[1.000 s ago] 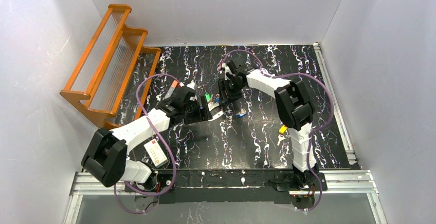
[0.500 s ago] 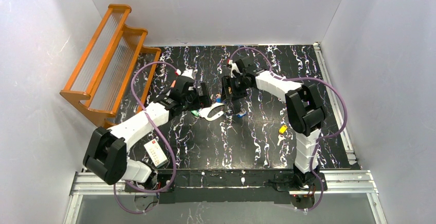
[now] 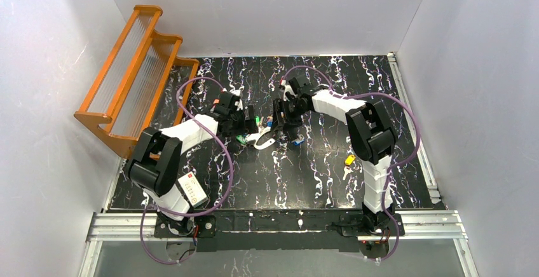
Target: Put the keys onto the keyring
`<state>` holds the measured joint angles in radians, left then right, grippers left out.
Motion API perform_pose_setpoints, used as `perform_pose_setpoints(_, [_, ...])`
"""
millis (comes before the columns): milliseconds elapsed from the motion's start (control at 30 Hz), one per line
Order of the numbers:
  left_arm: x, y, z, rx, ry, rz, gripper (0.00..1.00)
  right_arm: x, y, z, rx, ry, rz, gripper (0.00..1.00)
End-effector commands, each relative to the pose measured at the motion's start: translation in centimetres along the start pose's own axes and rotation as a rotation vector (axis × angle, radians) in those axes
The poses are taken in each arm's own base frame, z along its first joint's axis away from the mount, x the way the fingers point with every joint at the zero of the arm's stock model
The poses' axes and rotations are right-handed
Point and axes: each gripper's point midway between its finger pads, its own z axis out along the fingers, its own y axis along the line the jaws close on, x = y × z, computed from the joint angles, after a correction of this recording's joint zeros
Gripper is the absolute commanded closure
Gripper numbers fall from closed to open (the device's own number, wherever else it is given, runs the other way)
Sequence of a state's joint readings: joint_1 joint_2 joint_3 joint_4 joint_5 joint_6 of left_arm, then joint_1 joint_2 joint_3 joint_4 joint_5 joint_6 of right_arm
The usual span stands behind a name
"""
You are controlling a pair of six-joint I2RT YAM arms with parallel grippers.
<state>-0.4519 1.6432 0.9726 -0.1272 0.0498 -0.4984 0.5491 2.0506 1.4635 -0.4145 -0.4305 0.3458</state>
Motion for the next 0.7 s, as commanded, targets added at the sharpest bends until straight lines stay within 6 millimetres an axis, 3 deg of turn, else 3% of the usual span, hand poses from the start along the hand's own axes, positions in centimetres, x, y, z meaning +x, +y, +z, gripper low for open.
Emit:
perform_pose_setpoints(0, [0.2,-1.7,0.2,0.104,0.012,0.014,0.14,0.1,0.0,0.7,-0.026,0.019,0.023,0.32])
perform_pose_setpoints(433, [4.5,-4.7,-0.8,0.285,0.076,-0.054,0.27,-0.5,-0.2,0.8,-0.010,0.012,-0.004,0.36])
perform_pose_setpoints(667, [2.5,-4.4,-2.6,0.245,-0.030,-0.047,0.22,-1.3,-0.4,-0.5,0.045,-0.019,-0.033,0.33])
